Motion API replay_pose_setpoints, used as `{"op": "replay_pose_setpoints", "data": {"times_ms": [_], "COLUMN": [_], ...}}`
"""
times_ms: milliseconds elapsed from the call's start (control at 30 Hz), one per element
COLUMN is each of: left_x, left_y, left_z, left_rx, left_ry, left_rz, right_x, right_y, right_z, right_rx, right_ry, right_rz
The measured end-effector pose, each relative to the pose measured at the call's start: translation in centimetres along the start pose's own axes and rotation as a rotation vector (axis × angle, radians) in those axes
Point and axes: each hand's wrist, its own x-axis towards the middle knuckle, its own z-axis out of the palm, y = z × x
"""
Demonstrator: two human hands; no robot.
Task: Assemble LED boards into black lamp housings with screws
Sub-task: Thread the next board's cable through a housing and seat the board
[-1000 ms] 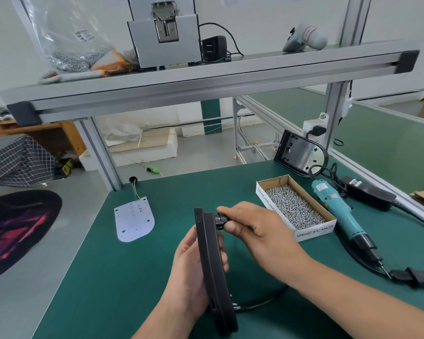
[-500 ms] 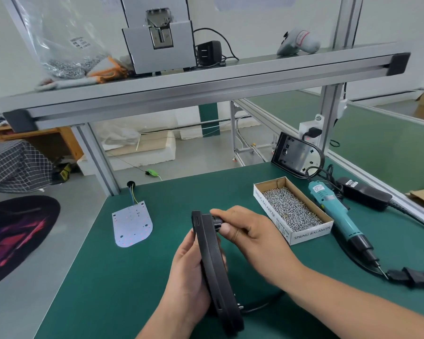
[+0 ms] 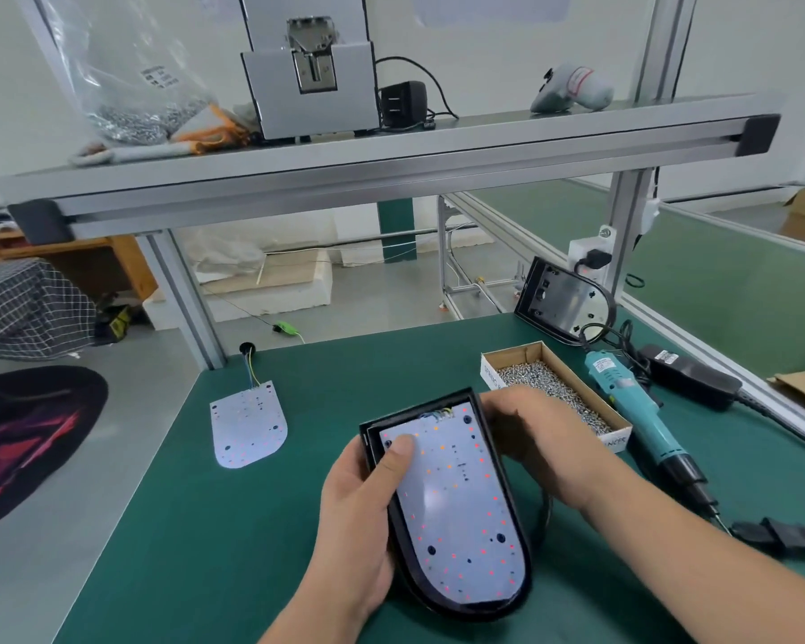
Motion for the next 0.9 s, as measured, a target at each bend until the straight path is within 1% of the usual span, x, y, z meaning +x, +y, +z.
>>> {"op": "replay_pose_setpoints", "data": {"times_ms": [33, 67, 100, 167, 200, 300, 367, 467, 567, 733, 900], "left_x": [0.0, 0.0, -0.2, -0.3, -0.4, -0.5, -0.4, -0.2, -0.1, 0.2, 0.6], "left_y": [-0.1, -0.2, -0.3, -0.2, -0.2, 0.2, 0.3, 0.3, 0.0, -0.3, -0.3], "left_z": [0.0, 0.0, 0.1, 0.2, 0.2, 0.2, 0.1, -0.1, -0.2, -0.2, -0.4], "left_rx": [0.040, 0.087, 0.123, 0.159, 0.165, 0.164, 0.163, 0.163, 0.176, 0.253, 0.307], "left_ry": [0.002, -0.001, -0.005, -0.025, -0.044, -0.092, -0.109, -0.139, -0.127, -0.108, -0.103], "left_rz": [0.015, 0.029, 0.031, 0.007, -0.015, -0.109, -0.162, -0.176, -0.148, -0.108, -0.099], "right_x": [0.0, 0.1, -0.1, -0.4, -0.5, -0.9, -0.9, -0.8, -0.8, -0.3, -0.3], "right_y": [0.1, 0.4, 0.6, 0.6, 0.5, 0.0, 0.1, 0.0, -0.2, 0.0, 0.0], "right_z": [-0.3, -0.7, -0.8, -0.5, -0.3, 0.2, 0.2, 0.1, 0.2, 0.1, 0.4], "right_rx": [0.068, 0.064, 0.006, -0.188, -0.247, -0.286, -0.284, -0.283, -0.312, -0.248, -0.198], "right_ry": [0.025, 0.027, 0.035, 0.049, 0.065, 0.170, 0.185, 0.157, 0.039, 0.069, 0.013], "right_rz": [0.034, 0.050, 0.084, 0.127, 0.121, 0.135, 0.143, 0.160, 0.125, 0.139, 0.106]}}
